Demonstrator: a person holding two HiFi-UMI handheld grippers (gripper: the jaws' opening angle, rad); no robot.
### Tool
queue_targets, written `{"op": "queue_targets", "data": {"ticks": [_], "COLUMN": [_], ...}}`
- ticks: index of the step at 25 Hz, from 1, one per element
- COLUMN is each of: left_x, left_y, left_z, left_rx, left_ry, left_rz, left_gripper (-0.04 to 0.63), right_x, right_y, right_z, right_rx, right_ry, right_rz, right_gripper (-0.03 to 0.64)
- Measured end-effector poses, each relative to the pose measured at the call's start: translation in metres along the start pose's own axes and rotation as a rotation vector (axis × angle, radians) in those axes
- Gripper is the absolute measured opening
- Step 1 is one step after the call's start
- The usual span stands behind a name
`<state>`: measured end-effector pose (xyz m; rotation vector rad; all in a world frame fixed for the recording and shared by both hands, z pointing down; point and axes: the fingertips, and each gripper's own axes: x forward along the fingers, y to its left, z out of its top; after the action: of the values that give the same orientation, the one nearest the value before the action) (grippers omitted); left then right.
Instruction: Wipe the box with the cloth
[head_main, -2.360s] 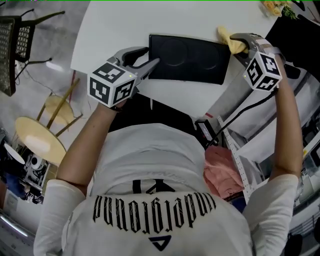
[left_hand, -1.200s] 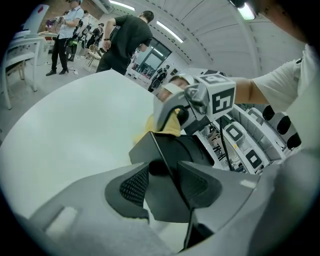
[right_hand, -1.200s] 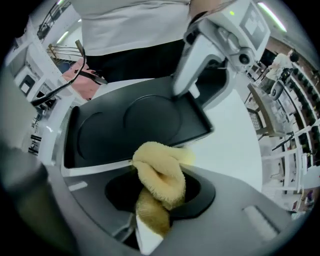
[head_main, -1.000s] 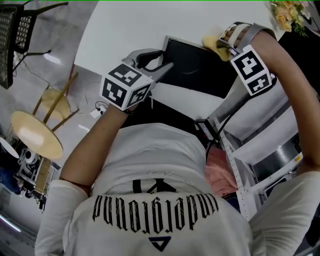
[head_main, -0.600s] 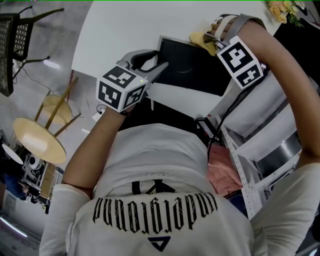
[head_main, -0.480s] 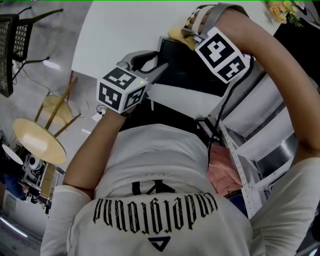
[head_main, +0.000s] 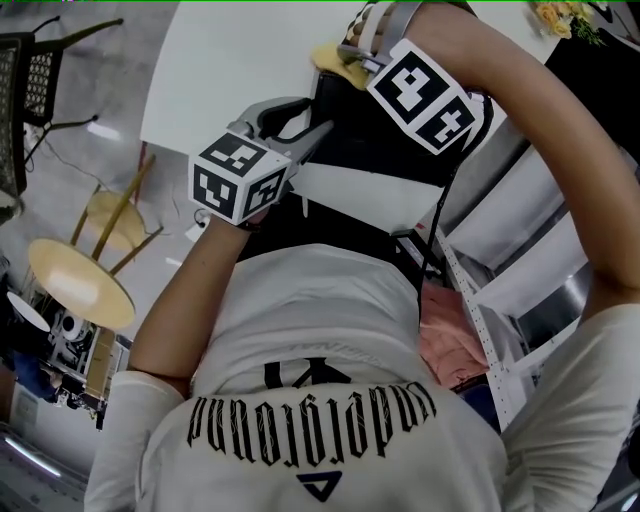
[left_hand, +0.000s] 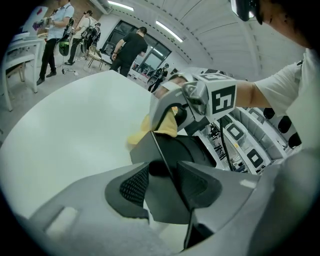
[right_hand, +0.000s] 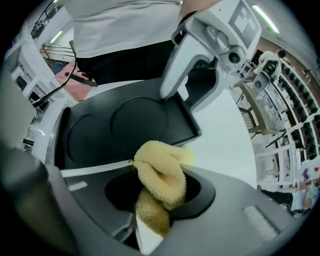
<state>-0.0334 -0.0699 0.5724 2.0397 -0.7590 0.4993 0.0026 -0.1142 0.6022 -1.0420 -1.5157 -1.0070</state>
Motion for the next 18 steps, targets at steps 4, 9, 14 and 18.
{"op": "queue_targets", "data": {"ticks": [4, 9, 14, 18], "left_x": [0.000, -0.004, -0.004, -0.014], "left_y": [0.006, 0.024, 0.035, 0.051], "left_z": [-0.004, -0.004, -0.006, -0.002], "left_rx": [0.002, 0.003, 0.001, 0.004], "left_ry": [0.000, 0.008, 0.009, 0.012], "left_rz": [0.006, 0.017, 0.036, 0.051], "left_gripper": [0.192, 0.192, 0.190, 0.189], "right_x": [0.001, 0.002, 0.001, 0.001], "right_y": [0.056, 0.111, 0.144, 0.152], "right_z": [-0.017, -0.041, -0.053, -0.056], "right_rx": [0.075, 0.168, 0.295, 0.391], "right_ry": [0.026, 0.068, 0.078, 0.070], "right_rz": [0.063, 0.122, 0.114, 0.111], "right_gripper": [0.127, 0.127, 0.127, 0.129]}}
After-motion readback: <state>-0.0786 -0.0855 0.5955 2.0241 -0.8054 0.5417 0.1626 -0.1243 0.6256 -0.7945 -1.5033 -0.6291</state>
